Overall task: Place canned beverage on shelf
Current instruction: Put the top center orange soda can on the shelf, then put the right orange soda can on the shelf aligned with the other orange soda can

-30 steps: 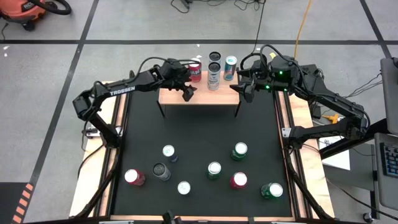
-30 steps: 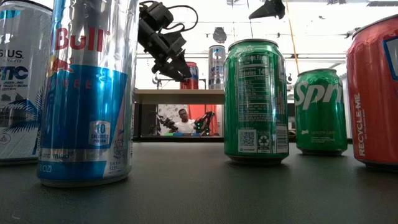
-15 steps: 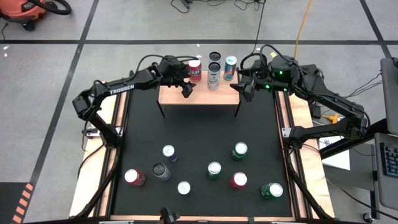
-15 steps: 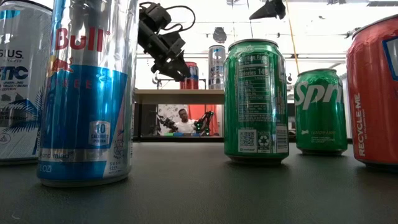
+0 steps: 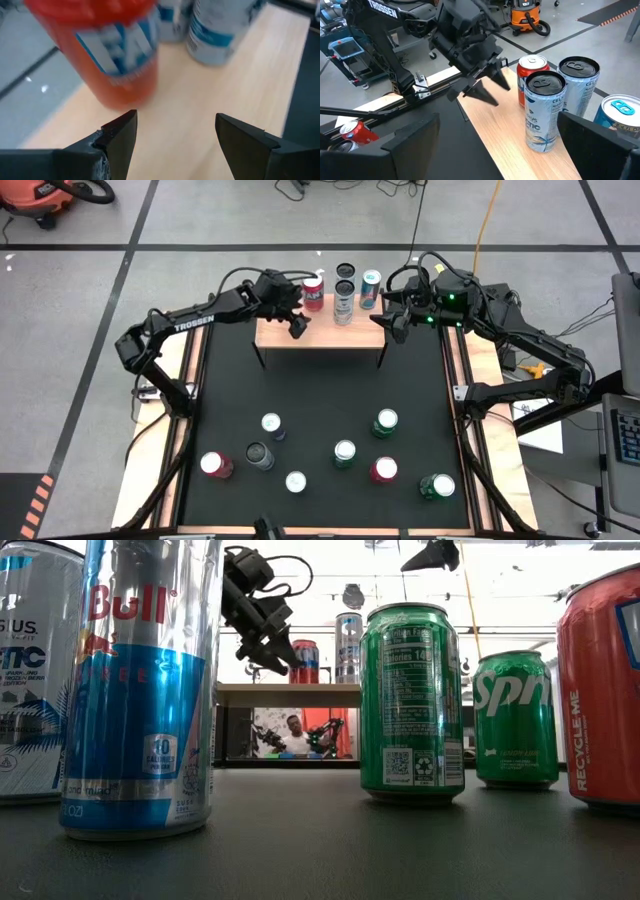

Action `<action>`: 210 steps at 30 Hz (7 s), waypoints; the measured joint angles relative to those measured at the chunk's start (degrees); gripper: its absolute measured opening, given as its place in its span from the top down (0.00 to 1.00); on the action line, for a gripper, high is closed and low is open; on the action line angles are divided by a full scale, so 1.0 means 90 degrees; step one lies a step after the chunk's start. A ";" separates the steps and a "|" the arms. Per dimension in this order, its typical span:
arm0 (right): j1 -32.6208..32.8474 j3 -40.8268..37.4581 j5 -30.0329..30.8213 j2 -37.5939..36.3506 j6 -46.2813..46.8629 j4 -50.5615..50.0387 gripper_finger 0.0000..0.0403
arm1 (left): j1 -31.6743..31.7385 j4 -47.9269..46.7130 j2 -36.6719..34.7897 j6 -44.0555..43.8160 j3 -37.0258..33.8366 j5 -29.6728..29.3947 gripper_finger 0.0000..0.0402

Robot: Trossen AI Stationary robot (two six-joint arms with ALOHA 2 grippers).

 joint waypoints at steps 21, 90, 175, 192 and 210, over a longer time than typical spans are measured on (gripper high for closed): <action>0.0366 0.0002 -0.1060 -0.0336 0.0617 -0.0306 0.05 | -0.1742 0.0203 -0.1969 -0.1614 0.0005 -0.0048 0.34; 0.6610 0.0002 0.0328 0.2037 0.3589 -0.2752 0.14 | -0.4548 -0.1003 -0.2052 -0.3097 0.0000 -0.1155 0.34; 0.6516 -0.0002 0.0136 0.3735 0.1851 -0.2904 0.13 | -0.5060 -0.1621 -0.2050 -0.3396 0.0000 -0.1546 0.34; 0.6271 -0.0002 0.0289 0.3728 0.1598 -0.2970 0.25 | -0.5059 -0.1621 -0.2050 -0.3403 -0.0002 -0.1546 0.34; 0.6266 0.0162 0.0280 0.3708 0.1999 -0.2942 0.31 | -0.5060 -0.1622 -0.2050 -0.3437 -0.0002 -0.1546 0.34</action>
